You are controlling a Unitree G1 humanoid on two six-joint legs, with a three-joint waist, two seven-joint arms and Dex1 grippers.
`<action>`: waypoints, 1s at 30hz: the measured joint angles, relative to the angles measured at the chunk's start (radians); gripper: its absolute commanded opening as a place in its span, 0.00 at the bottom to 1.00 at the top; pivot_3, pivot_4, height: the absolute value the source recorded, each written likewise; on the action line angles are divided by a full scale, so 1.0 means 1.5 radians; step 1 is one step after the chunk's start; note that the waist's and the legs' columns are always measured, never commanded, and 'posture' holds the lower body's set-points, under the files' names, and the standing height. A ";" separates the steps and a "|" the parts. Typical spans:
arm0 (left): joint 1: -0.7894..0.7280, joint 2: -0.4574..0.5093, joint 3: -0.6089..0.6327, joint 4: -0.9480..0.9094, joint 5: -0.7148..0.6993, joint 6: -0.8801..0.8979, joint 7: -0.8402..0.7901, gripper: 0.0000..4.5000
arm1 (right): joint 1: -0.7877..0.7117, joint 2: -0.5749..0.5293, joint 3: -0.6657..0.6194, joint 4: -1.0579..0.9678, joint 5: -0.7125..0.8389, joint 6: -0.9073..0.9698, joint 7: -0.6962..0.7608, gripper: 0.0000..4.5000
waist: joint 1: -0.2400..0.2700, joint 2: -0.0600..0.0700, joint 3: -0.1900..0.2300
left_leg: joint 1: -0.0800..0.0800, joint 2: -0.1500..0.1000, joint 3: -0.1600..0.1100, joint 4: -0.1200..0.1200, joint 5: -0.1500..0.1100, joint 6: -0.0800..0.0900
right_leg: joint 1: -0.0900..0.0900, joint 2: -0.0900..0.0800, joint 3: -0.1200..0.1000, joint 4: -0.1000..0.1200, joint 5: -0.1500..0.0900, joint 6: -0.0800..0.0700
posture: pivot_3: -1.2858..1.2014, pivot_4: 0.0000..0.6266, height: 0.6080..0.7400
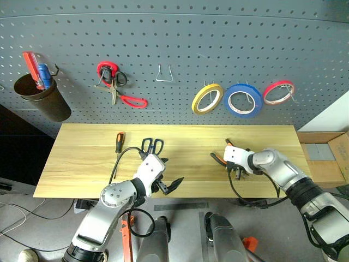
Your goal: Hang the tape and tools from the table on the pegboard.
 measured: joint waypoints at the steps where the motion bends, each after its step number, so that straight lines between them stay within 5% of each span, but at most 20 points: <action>1: 0.000 0.000 0.000 0.000 0.000 -0.004 0.000 1.00 | 0.000 0.000 -0.003 0.008 -0.001 0.001 0.014 0.29 | 0.000 0.000 0.000 | 0.000 0.000 0.000 0.000 0.000 0.000 | 0.000 0.000 0.000 0.000 0.000 0.000 | 0.52 0.46 1.00; 10: -0.012 -0.011 -0.003 0.007 0.004 -0.009 0.001 1.00 | -0.001 -0.007 -0.022 0.001 -0.029 0.003 0.081 0.95 | -0.002 0.000 0.000 | 0.000 0.000 0.000 -0.001 0.000 0.000 | -0.001 0.000 0.000 0.001 0.001 -0.001 | 0.51 0.46 1.00; 23: -0.014 -0.029 -0.010 0.035 0.011 -0.026 0.001 1.00 | 0.042 -0.113 -0.131 -0.299 0.008 0.283 0.172 0.95 | -0.003 0.000 0.000 | 0.000 0.000 0.000 0.000 0.000 0.000 | -0.001 0.000 0.000 0.001 0.001 -0.001 | 0.50 0.46 1.00; 30: -0.033 -0.034 -0.017 0.047 0.012 -0.034 -0.002 1.00 | 0.075 -0.066 -0.140 -0.368 0.039 0.589 0.123 0.95 | -0.006 0.000 0.000 | 0.000 0.000 0.000 0.002 0.000 0.000 | -0.001 0.000 0.000 0.003 0.001 -0.001 | 0.49 0.48 1.00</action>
